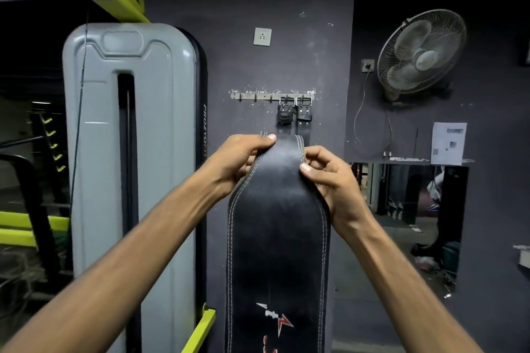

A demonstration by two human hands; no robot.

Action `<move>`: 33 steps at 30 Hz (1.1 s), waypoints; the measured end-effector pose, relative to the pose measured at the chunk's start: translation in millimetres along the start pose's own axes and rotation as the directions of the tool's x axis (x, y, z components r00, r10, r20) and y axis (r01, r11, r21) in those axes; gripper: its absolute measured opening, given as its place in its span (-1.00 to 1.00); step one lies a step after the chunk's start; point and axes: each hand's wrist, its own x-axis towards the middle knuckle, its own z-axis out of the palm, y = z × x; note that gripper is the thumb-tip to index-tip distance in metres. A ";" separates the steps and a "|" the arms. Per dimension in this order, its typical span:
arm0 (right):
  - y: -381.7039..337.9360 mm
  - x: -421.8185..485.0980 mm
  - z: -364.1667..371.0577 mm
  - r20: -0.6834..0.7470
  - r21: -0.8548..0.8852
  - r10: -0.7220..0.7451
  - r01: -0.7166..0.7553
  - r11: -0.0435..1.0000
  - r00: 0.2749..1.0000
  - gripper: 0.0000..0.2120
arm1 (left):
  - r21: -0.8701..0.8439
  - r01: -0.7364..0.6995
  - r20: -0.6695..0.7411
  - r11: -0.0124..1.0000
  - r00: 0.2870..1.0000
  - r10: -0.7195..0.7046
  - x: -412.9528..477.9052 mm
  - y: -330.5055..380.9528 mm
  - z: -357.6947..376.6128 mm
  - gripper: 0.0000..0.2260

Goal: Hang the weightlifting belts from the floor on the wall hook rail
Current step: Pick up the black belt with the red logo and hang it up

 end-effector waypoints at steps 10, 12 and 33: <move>-10.9 44.2 -15.9 -0.108 -0.072 0.155 -0.163 0.984 0.982 -0.78 | 0.269 -0.279 0.157 0.922 0.957 0.244 -14.8 -47.0 18.9 -0.82; -3.8 42.2 -23.2 -0.121 -0.156 0.074 -0.092 0.983 0.990 -0.98 | 0.272 -0.187 0.097 0.944 0.981 0.167 -8.5 -44.4 18.7 -0.79; 11.1 83.3 -98.5 -0.082 -0.321 -0.048 0.019 0.947 0.995 -0.85 | 0.398 -0.317 -0.147 0.861 0.904 0.401 64.7 -76.8 61.4 -0.68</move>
